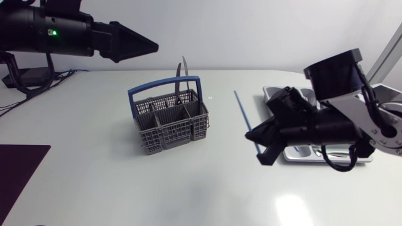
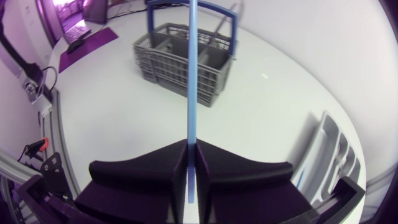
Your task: Unload the cutlery basket into the drawer organizer.
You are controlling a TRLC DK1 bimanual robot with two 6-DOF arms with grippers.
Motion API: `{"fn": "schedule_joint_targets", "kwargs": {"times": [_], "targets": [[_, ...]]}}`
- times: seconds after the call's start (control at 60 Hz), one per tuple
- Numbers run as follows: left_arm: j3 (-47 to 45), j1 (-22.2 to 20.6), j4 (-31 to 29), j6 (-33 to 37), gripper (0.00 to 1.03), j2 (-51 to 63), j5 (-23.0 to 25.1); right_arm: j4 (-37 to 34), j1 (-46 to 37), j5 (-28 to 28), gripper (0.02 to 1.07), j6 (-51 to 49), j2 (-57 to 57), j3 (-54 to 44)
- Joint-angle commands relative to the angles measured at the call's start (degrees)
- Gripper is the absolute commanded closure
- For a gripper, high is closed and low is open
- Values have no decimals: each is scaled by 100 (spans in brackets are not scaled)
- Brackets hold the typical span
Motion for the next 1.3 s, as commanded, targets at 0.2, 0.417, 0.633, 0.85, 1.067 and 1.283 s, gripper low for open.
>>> {"fn": "schedule_joint_targets", "kwargs": {"times": [0.2, 0.417, 0.633, 0.85, 1.067, 1.283], "targets": [[-983, 562, 486, 1037, 9, -200, -886, 520, -2320, 184, 102, 68, 1571, 339], [-1871, 896, 1479, 1379, 9, -244, -1562, 802, -2733, 649, 101, 402, 2810, 901], [-2020, 1440, 1839, 1406, 9, 196, -1615, 802, -2927, 737, 101, 534, 3681, 1332], [-2389, 1599, 2287, 1564, 12, 591, -1615, 775, -2918, 931, 80, 534, 3935, 1402], [-2574, 1748, 2612, 1678, 12, 1101, -1641, 740, -2549, 1238, 36, 605, 3347, 1156], [-2565, 1792, 2832, 1784, 12, 1769, -1729, 652, -1327, 1317, 27, 824, 2582, 1191]]}}
